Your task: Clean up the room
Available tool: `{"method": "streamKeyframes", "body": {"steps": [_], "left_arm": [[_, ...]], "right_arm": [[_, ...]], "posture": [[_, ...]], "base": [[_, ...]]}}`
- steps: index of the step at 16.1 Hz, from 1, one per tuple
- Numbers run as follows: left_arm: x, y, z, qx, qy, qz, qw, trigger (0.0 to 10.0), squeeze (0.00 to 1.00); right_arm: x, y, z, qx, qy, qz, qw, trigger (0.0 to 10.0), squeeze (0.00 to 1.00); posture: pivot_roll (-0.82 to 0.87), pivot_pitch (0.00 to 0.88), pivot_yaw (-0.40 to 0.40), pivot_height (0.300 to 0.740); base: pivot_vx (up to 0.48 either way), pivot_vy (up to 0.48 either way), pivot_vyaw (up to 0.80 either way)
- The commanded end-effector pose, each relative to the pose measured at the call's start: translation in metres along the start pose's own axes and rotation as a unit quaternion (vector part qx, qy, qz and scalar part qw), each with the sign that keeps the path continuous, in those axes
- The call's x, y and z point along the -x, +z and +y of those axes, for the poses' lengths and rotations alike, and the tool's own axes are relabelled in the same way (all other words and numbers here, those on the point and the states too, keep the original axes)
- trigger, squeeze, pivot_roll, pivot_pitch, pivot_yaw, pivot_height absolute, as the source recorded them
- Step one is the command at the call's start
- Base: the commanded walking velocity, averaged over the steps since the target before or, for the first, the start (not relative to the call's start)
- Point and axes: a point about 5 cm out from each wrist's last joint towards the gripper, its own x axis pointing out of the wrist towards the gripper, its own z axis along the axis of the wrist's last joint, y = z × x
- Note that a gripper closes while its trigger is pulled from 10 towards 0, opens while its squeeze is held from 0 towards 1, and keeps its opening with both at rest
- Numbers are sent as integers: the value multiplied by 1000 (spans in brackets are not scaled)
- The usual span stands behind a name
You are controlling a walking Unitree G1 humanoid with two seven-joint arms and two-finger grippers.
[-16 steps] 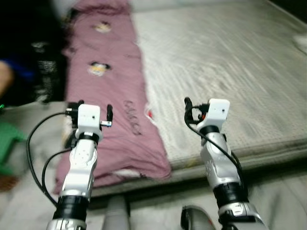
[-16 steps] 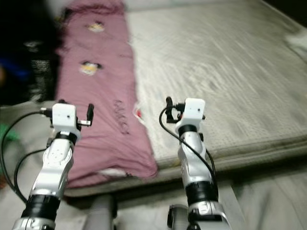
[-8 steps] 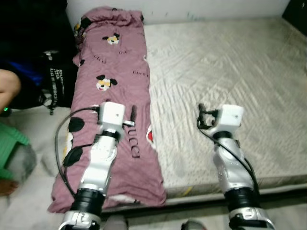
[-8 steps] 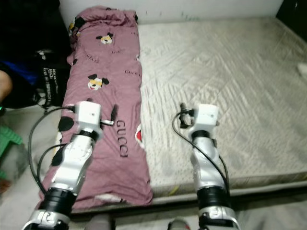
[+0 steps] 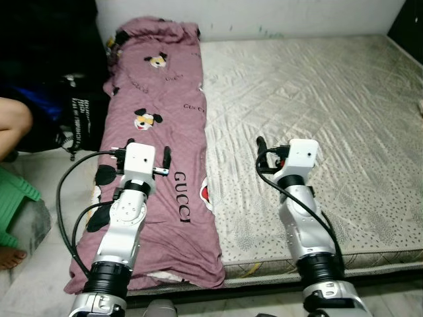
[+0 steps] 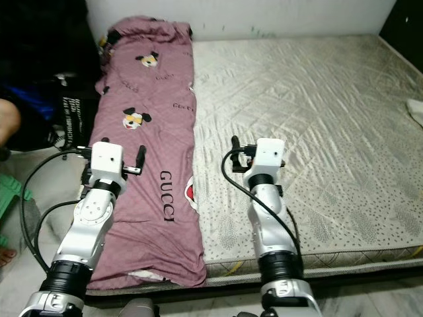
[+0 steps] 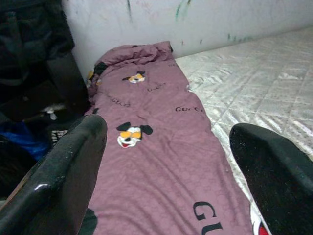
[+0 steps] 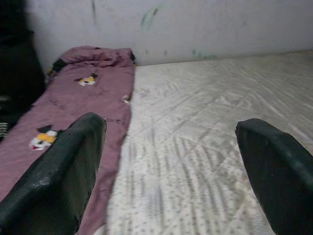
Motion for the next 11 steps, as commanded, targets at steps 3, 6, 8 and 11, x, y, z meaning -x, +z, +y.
{"method": "streamKeyframes", "body": {"steps": [3,6,8,11], "left_arm": [[1,-3,2,0,3,6,1000,10000,0],[1,-3,2,0,3,6,1000,10000,0],[1,-3,2,0,3,6,1000,10000,0],[1,-3,2,0,3,6,1000,10000,0]], "right_arm": [[0,1,1,4,6,-2,1000,10000,0],[0,1,1,4,6,-2,1000,10000,0],[0,1,1,4,6,-2,1000,10000,0],[0,1,1,4,6,-2,1000,10000,0]], "posture": [[22,0,25,740],[22,0,25,740],[22,0,25,740],[22,0,25,740]], "base": [[0,0,0],[0,0,0],[0,0,0],[0,0,0]]}}
